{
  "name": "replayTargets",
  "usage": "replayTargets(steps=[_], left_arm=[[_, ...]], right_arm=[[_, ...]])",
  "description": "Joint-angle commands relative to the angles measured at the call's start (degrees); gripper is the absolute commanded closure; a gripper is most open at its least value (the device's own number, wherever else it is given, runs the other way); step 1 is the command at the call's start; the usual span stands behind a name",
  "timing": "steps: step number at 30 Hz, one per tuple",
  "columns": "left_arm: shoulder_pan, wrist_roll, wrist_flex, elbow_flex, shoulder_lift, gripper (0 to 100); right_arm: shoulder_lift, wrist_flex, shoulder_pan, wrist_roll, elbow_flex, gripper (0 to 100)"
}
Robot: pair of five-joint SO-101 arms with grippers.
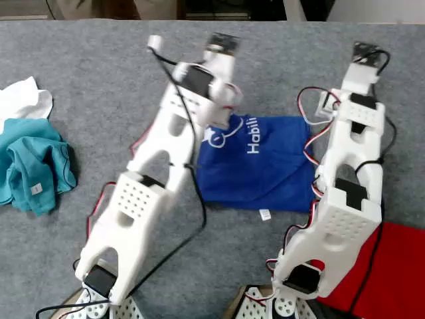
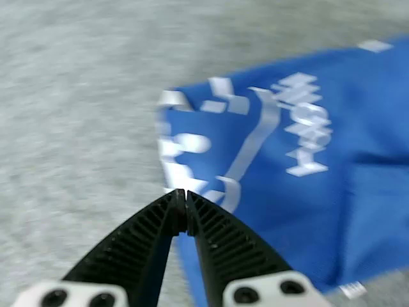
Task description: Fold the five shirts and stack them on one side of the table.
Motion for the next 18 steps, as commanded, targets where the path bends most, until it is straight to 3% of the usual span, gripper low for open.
replayTargets(steps=[1,8,14,18], left_arm=[[3.1,0.3,-2.5,0.0,-0.9,98],[2.9,7.3,-11.0,0.4,5.2,98],[-1.5,7.6,-19.6,0.0,14.4,98],[-4.7,7.6,-19.5,-2.2,16.1,98]], right_arm=[[1.2,-0.6,3.5,-2.6,-4.0,99.4],[2.6,0.6,3.6,-3.3,-5.9,99.3],[2.6,0.5,3.5,-3.3,-5.9,99.3],[2.6,0.5,3.3,-3.3,-5.9,99.3]])
